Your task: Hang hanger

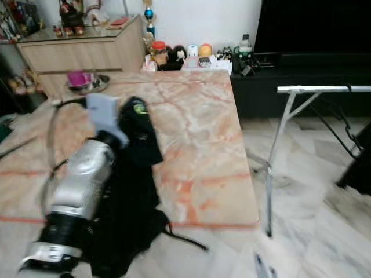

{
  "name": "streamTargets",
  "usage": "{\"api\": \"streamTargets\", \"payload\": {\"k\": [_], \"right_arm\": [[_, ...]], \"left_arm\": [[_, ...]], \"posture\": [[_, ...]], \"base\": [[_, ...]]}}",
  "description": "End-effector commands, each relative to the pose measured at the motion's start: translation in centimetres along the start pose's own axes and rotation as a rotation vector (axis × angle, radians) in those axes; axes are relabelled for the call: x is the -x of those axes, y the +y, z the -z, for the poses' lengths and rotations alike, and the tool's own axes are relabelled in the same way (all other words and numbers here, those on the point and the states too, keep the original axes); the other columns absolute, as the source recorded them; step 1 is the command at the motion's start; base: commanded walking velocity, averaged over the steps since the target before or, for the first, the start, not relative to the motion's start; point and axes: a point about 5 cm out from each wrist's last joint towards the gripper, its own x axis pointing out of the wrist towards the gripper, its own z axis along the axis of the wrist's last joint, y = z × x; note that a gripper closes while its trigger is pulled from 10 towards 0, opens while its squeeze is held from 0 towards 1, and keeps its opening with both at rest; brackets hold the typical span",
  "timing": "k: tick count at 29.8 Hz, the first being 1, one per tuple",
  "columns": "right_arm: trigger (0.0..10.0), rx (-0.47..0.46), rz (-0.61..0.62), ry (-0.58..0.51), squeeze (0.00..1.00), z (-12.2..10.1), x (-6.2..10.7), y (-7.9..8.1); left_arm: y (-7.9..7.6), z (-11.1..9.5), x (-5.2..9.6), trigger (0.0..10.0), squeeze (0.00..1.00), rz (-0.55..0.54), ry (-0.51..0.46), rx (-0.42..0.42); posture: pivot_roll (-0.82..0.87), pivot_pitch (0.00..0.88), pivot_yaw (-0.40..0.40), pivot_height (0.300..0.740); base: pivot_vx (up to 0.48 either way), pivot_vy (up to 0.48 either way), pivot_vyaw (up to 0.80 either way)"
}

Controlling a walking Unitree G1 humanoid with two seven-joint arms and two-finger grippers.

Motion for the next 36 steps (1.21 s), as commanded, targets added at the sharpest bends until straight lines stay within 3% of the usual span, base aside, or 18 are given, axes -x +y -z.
{"api": "streamTargets", "payload": {"k": [1, 5, 7, 17, 18, 25, 30, 33, 36], "right_arm": [[10.0, 0.0, -0.035, -0.013, 0.0, -0.5, -0.1, 1.3], [10.0, 0.003, -0.036, -0.013, 0.0, -0.4, -0.1, 1.4], [10.0, 0.003, -0.036, -0.012, 0.0, -0.4, -0.1, 1.5], [10.0, 0.015, -0.043, -0.01, 0.0, -0.4, -0.1, 2.0], [10.0, 0.018, -0.046, -0.01, 0.0, -0.4, -0.1, 2.2], [10.0, 0.023, -0.05, -0.007, 0.0, -0.2, -0.1, 2.6], [10.0, 0.024, -0.048, 0.002, 0.0, 0.4, 0.1, 2.6], [10.0, 0.024, -0.048, 0.004, 0.0, 0.6, 0.1, 2.6], [10.0, 0.027, -0.047, 0.01, 0.0, 0.9, 0.2, 2.6]], "left_arm": [[1.9, -1.8, -0.6, 10.0, 0.0, -0.055, -0.076, -0.016], [2.0, -1.6, -1.1, 10.0, 0.0, -0.038, -0.059, -0.015], [1.8, -0.3, -0.7, 10.0, 0.0, -0.024, 0.0, 0.003], [0.2, 5.8, 4.9, 10.0, 0.0, 0.101, 0.257, 0.026], [0.1, 6.7, 6.1, 10.0, 1.0, 0.116, 0.3, 0.019], [-0.1, 8.1, 9.6, 10.0, 1.0, 0.155, 0.403, 0.005], [-0.6, 8.6, 12.9, 10.0, 1.0, 0.268, 0.492, -0.066], [-0.3, 8.4, 13.8, 10.0, 1.0, 0.254, 0.502, -0.056], [1.2, 7.2, 14.5, 10.0, 1.0, 0.18, 0.489, -0.061]], "posture": [[0.1, 0.02, 0.039, 0.74], [0.1, 0.025, 0.041, 0.74], [0.1, 0.03, 0.04, 0.74], [0.11, 0.043, 0.036, 0.74], [0.11, 0.046, 0.038, 0.74], [0.11, 0.054, 0.042, 0.74], [0.11, 0.058, 0.046, 0.74], [0.11, 0.059, 0.047, 0.74], [0.11, 0.06, 0.044, 0.74]], "base": [[0.48, 0.0, 0.0], [0.48, 0.0, 0.0], [0.326, 0.0, 0.0], [0.0, 0.0, 0.0], [0.0, 0.0, 0.0], [0.0, 0.0, 0.0], [0.0, 0.0, 0.0], [0.0, 0.0, 0.0], [0.0, 0.0, 0.0]]}}
